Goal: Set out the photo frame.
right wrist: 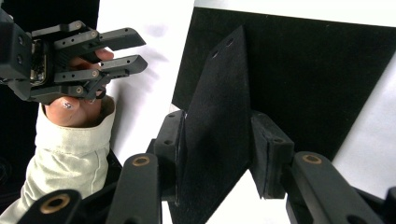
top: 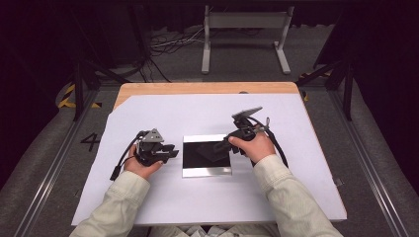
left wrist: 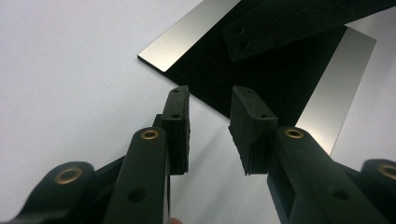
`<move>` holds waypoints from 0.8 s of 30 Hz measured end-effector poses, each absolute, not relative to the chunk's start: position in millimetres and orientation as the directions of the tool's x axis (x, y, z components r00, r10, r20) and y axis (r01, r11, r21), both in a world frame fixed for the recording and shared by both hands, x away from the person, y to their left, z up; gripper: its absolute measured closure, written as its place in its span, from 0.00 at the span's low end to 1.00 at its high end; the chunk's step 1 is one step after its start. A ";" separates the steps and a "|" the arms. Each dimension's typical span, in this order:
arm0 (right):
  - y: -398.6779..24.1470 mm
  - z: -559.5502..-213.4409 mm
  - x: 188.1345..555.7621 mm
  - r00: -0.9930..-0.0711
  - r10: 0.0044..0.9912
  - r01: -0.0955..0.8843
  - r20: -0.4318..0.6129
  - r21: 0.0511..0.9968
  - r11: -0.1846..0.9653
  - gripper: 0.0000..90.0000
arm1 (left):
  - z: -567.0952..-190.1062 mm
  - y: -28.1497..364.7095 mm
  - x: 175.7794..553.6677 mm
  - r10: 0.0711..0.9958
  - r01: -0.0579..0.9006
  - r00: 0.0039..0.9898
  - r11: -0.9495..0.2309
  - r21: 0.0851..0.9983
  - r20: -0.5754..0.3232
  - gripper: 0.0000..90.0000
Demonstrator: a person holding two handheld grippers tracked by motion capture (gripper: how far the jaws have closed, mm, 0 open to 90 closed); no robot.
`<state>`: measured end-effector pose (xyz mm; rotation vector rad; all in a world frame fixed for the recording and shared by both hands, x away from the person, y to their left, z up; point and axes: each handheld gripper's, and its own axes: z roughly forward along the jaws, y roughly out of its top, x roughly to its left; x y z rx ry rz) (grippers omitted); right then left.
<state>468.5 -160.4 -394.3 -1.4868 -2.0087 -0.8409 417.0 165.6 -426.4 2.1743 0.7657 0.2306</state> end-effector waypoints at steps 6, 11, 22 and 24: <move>-157.1 -398.0 468.6 -0.280 0.644 0.958 0.712 0.171 0.228 0.65 | -426.5 165.3 417.0 0.592 0.449 0.801 -0.496 0.743 -0.088 0.76; -154.4 -400.2 468.6 -0.277 0.644 0.959 0.713 0.162 0.233 0.65 | -426.4 165.4 417.1 0.592 0.447 0.801 -0.497 0.743 -0.086 0.76; -154.7 -398.9 467.4 -0.268 0.648 0.961 0.713 0.153 0.229 0.71 | -426.8 165.2 417.2 0.593 0.448 0.801 -0.497 0.743 -0.087 0.76; -154.9 -398.3 466.6 -0.269 0.648 0.961 0.713 0.153 0.230 0.72 | -427.0 165.1 417.3 0.594 0.448 0.800 -0.497 0.744 -0.085 0.76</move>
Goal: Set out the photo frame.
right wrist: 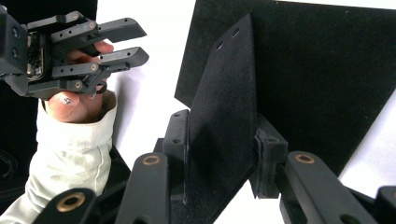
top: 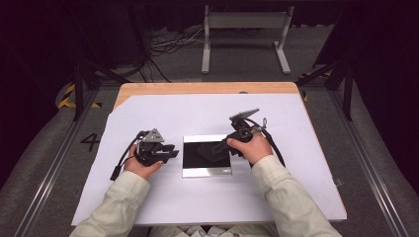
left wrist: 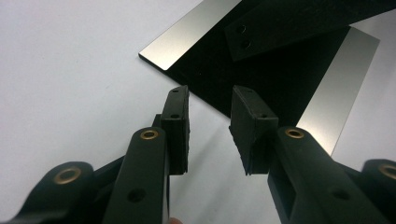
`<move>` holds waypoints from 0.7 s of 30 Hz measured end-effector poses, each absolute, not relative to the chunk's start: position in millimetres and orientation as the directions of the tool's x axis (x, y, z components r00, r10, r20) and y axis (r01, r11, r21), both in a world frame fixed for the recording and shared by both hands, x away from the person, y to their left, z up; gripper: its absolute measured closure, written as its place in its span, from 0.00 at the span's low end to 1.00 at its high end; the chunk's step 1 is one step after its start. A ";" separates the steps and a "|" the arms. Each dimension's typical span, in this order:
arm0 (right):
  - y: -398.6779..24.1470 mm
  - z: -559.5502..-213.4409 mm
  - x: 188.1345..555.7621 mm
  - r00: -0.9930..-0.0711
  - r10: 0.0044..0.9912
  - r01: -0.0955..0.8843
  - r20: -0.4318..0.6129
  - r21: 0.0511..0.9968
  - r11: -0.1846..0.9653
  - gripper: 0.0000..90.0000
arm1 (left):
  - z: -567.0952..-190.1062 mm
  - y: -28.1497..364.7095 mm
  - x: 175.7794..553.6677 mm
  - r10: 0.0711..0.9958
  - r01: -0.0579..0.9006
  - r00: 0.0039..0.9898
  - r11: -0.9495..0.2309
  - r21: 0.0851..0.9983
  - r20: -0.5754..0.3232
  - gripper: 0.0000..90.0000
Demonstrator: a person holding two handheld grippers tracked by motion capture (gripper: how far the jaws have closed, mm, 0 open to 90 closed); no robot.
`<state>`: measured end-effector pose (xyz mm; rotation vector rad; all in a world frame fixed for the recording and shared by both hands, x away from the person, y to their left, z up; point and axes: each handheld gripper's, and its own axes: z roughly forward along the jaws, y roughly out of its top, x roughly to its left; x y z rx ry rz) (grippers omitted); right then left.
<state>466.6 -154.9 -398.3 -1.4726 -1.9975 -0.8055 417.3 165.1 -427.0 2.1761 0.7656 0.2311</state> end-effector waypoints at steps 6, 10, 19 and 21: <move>-153.9 -390.1 458.3 -0.317 0.637 0.947 0.703 0.197 0.254 0.76 | -427.0 165.0 417.2 0.592 0.447 0.801 -0.497 0.743 -0.086 0.76; -155.2 -386.6 453.0 -0.338 0.635 0.938 0.695 0.195 0.285 0.79 | -426.7 165.4 417.2 0.593 0.448 0.800 -0.496 0.743 -0.087 0.76; -159.1 -382.2 439.8 -0.372 0.605 0.920 0.704 0.191 0.343 0.86 | -427.0 165.5 417.5 0.591 0.448 0.802 -0.499 0.742 -0.087 0.76; -159.3 -381.0 436.9 -0.378 0.599 0.915 0.706 0.187 0.357 0.87 | -427.0 165.4 417.3 0.593 0.449 0.800 -0.496 0.743 -0.088 0.76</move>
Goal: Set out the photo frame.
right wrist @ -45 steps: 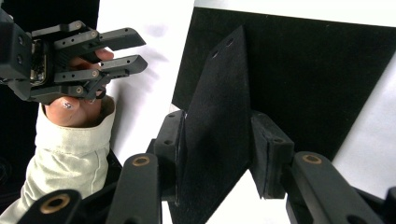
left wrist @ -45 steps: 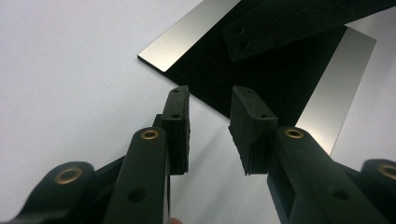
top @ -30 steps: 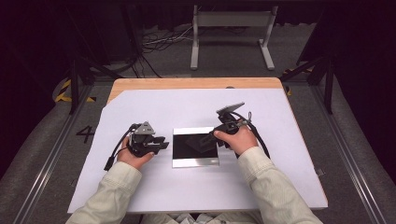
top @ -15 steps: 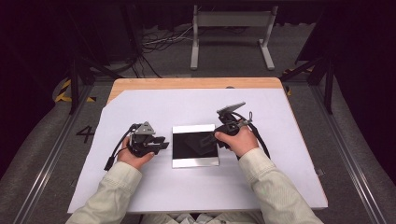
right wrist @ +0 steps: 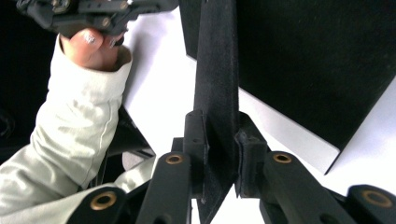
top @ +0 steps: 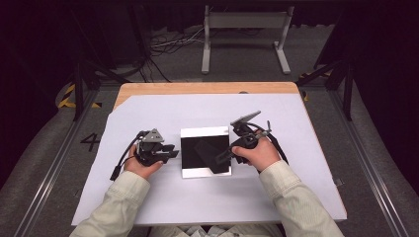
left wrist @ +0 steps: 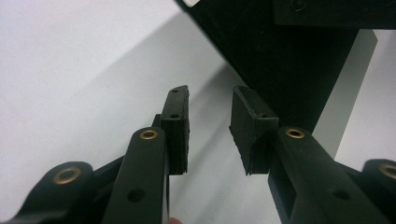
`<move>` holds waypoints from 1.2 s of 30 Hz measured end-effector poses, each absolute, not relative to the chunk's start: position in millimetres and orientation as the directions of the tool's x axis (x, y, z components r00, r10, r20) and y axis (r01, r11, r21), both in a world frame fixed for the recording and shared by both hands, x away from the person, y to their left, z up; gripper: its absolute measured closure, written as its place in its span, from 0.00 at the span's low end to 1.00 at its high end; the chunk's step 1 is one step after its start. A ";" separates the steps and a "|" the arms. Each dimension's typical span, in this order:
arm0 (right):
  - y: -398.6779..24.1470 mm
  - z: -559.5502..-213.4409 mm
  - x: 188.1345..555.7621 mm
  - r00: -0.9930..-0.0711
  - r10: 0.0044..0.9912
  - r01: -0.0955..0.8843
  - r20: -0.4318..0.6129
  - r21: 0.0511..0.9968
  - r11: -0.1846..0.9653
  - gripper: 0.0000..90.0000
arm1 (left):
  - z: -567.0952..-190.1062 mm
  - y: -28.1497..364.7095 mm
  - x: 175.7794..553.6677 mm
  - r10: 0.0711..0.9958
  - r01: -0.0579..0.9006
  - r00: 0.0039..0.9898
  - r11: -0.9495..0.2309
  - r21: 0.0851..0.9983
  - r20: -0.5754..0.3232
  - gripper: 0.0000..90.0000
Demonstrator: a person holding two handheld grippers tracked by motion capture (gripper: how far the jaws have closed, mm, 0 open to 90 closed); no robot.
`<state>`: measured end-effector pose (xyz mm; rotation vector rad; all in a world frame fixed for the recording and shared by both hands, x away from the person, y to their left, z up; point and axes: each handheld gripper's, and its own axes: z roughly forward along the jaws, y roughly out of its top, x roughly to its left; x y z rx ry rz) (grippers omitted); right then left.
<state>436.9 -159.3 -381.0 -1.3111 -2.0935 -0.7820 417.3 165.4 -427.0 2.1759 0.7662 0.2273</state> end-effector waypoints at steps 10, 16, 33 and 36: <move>-156.3 -372.1 419.0 -0.444 0.549 0.887 0.709 0.261 0.380 0.97 | -427.5 166.9 417.7 0.599 0.455 0.796 -0.490 0.743 -0.092 0.76; -157.3 -363.5 412.1 -0.510 0.547 0.858 0.663 0.351 0.374 0.97 | -427.8 166.4 418.0 0.597 0.454 0.797 -0.495 0.741 -0.090 0.76; -173.2 -361.2 398.4 -0.622 0.610 0.758 0.490 0.572 0.313 0.97 | -427.9 165.8 417.8 0.594 0.452 0.799 -0.499 0.740 -0.087 0.75; -177.0 -362.2 396.1 -0.657 0.604 0.719 0.452 0.615 0.322 0.97 | -428.0 165.8 417.9 0.595 0.452 0.799 -0.499 0.739 -0.087 0.75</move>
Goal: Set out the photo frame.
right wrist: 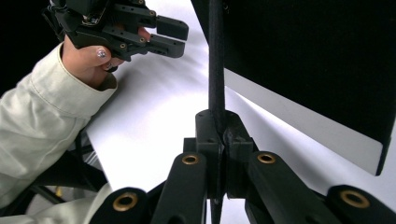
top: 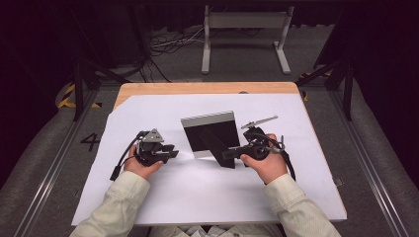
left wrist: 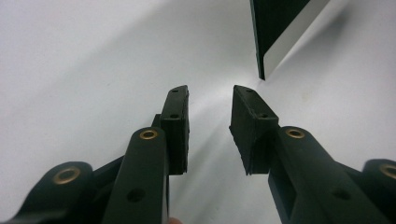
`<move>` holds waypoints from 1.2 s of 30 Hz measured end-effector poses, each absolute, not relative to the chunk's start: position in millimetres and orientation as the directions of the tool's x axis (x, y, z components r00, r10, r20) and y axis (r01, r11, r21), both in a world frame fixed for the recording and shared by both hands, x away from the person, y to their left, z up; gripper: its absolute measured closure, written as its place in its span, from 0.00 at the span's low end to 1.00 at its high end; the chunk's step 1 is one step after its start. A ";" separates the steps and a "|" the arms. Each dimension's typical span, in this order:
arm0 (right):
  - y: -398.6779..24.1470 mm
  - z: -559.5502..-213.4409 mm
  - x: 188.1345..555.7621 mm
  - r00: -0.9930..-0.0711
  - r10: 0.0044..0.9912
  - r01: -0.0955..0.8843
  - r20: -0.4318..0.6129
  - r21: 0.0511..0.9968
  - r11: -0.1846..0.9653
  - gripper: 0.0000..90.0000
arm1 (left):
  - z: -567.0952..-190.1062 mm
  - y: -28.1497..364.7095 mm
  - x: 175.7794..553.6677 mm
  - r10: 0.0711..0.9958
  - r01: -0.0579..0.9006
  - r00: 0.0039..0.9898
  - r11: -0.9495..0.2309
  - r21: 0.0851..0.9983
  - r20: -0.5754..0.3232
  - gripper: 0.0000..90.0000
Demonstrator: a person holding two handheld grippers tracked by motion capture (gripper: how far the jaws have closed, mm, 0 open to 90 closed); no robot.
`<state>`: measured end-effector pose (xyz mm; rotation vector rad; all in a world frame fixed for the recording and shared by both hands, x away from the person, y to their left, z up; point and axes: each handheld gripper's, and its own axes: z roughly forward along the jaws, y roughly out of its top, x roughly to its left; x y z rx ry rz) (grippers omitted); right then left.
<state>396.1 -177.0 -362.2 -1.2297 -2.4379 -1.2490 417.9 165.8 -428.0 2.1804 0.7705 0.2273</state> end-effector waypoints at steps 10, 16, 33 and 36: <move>-188.9 -372.1 391.2 -0.716 0.614 0.619 0.332 0.709 0.338 0.97 | -428.1 165.7 417.9 0.595 0.450 0.800 -0.500 0.740 -0.085 0.75; -199.4 -380.8 386.6 -0.753 0.602 0.555 0.267 0.749 0.362 0.97 | -428.0 165.6 417.9 0.593 0.450 0.801 -0.501 0.739 -0.085 0.75; -212.8 -397.9 384.6 -0.886 0.461 0.308 0.045 0.801 0.514 0.97 | -428.2 164.5 417.4 0.594 0.448 0.800 -0.502 0.740 -0.082 0.75; -215.5 -400.6 385.3 -0.902 0.431 0.264 0.009 0.803 0.535 0.97 | -428.4 163.9 417.0 0.594 0.453 0.800 -0.501 0.737 -0.088 0.75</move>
